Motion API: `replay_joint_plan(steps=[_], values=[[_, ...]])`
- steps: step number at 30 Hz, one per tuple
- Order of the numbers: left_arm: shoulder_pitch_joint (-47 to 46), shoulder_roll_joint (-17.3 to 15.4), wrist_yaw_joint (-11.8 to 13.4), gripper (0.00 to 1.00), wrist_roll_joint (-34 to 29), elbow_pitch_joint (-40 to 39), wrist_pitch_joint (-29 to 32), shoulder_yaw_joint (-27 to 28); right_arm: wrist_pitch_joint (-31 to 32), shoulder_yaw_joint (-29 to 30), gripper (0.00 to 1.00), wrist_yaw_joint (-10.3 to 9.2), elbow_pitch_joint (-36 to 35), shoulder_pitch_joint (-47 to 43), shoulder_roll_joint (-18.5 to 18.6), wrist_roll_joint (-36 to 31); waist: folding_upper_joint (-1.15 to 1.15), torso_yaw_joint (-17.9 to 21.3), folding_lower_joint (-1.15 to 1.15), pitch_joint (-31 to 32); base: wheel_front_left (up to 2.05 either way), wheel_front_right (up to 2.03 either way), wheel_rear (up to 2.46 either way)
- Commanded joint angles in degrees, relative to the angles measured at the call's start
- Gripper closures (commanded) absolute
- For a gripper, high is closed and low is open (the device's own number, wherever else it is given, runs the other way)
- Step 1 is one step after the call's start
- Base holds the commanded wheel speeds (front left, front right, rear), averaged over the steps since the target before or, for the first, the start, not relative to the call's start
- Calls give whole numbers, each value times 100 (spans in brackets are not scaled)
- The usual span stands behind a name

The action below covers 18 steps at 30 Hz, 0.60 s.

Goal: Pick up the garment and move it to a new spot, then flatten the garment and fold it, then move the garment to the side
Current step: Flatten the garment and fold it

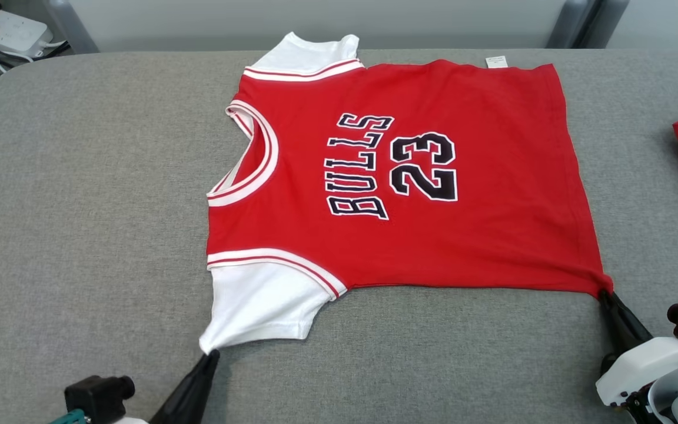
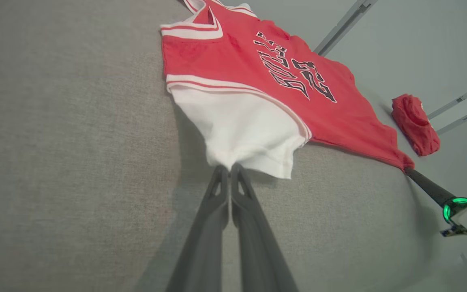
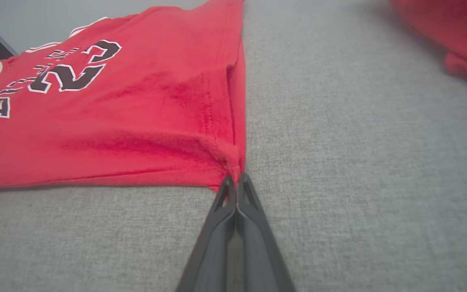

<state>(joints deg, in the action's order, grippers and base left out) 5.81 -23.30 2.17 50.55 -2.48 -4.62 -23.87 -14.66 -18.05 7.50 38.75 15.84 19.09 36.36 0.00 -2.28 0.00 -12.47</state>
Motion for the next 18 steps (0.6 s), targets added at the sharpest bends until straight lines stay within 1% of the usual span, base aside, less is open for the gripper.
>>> replay_joint_plan(steps=[1,5,10,15,18], values=[[12,-138,58,100,67,-144,57,143,-34,-125,100,-1,-103,-184,119,58,0,45,0,13,0,0,0],[85,-184,141,100,137,-173,314,57,-34,-104,100,-1,-124,-240,135,71,0,108,0,54,0,0,0],[130,-216,318,100,193,-53,537,33,-34,-104,100,-1,-79,-255,135,34,0,177,0,84,0,0,0],[118,-235,261,100,219,171,584,-11,-34,-89,100,-1,-34,-216,174,1,0,231,0,84,0,0,0],[79,-233,182,100,236,407,582,-34,-34,-51,100,-1,2,-177,167,-32,0,241,0,67,0,0,0]])
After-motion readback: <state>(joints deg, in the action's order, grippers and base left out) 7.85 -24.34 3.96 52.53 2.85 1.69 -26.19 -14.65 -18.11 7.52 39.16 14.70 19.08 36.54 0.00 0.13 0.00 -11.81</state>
